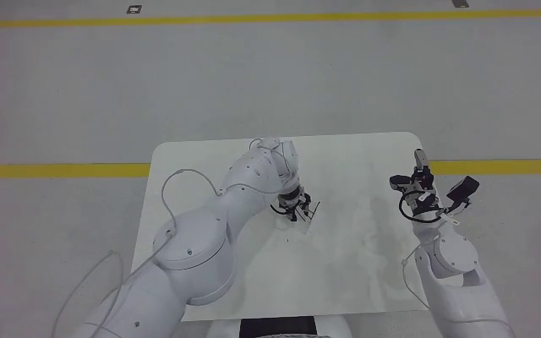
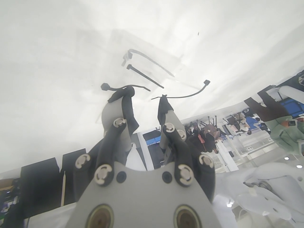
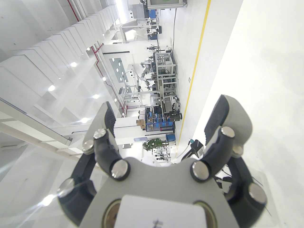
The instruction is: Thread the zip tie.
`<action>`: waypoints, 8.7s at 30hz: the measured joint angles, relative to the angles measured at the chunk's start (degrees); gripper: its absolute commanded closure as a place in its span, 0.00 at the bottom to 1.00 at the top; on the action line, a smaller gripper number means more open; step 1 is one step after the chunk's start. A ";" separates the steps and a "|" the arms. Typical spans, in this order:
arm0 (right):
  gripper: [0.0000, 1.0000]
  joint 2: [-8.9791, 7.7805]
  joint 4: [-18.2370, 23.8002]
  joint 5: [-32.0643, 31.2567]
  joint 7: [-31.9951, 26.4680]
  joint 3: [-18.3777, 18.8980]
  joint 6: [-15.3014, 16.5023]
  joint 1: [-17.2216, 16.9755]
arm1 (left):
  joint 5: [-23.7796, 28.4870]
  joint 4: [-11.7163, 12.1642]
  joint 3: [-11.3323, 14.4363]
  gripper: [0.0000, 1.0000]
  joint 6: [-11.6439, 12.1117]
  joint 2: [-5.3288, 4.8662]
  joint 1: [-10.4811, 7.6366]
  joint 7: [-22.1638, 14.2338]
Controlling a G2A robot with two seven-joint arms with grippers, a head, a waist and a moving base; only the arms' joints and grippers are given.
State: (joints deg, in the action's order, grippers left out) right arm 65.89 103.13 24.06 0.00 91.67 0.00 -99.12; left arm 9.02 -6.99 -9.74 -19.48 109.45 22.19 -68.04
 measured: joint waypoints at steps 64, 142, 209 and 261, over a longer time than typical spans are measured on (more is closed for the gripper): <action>0.00 0.00 0.00 0.00 0.00 0.00 0.00 0.00 | -6.74 6.99 0.00 0.77 0.00 5.24 -1.88 -4.40; 0.00 0.00 0.00 0.00 0.00 0.00 0.00 0.00 | -11.44 6.99 -2.41 0.90 0.00 6.07 -1.31 4.48; 0.00 0.00 0.00 0.00 0.00 0.00 0.00 0.00 | -18.49 5.36 -4.43 0.75 0.00 6.43 0.06 8.01; 0.00 0.00 0.00 0.00 0.00 0.00 0.00 0.00 | -17.47 5.58 -3.19 0.85 0.00 6.55 2.02 11.34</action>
State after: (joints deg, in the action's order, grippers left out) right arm 65.89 103.13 24.06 0.00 91.67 0.00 -99.12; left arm -8.45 -1.41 -12.93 -19.48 116.00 24.21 -56.70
